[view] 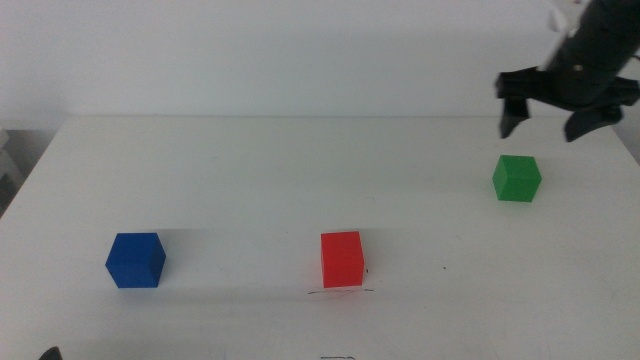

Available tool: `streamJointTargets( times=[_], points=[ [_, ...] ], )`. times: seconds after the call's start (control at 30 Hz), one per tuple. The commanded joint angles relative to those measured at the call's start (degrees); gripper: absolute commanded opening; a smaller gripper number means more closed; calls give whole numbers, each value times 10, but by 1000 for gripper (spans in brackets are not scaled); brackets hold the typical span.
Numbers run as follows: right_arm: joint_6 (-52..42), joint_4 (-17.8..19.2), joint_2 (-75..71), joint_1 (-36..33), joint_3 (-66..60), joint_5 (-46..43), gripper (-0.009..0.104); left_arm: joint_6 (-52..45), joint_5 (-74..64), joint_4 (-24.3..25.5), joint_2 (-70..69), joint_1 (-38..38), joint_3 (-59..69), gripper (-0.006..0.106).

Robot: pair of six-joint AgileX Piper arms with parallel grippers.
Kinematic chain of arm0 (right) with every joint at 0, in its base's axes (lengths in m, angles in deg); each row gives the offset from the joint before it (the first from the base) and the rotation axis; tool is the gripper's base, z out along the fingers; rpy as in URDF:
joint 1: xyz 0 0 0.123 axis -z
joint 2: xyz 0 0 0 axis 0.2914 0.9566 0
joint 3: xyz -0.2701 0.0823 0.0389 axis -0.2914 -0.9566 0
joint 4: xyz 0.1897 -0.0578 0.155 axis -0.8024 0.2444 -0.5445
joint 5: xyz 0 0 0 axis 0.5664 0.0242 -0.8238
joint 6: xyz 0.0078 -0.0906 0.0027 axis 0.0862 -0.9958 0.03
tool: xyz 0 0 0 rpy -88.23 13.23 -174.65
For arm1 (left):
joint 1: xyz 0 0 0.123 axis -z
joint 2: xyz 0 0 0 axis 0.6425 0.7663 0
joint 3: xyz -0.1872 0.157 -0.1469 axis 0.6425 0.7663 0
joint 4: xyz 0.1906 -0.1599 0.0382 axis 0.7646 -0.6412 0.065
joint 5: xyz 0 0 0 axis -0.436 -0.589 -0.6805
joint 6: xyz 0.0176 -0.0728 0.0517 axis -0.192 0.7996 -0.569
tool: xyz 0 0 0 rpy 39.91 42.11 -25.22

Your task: Stack red cubes first, then green, then blue cubes in a specific spot.

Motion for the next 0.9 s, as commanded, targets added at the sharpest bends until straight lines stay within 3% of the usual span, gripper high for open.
streamJointTargets(
  times=[0.0, 0.37, 0.73, 0.87],
  points=[
    [-27, 7, -23, 28, 12, -30, 82, 1, 44, -8, -15, 2, -1, 91],
    [-62, -8, 25, 60, 20, -111, 82, 1, 44, -8, -15, 2, -1, 91],
    [-77, -5, 113, 63, 67, -124, 81, 1, 44, -8, -15, 2, -1, 91],
    [-79, 13, 131, 63, 68, -129, 81, 1, 44, -8, -15, 2, -1, 91]
  ],
)
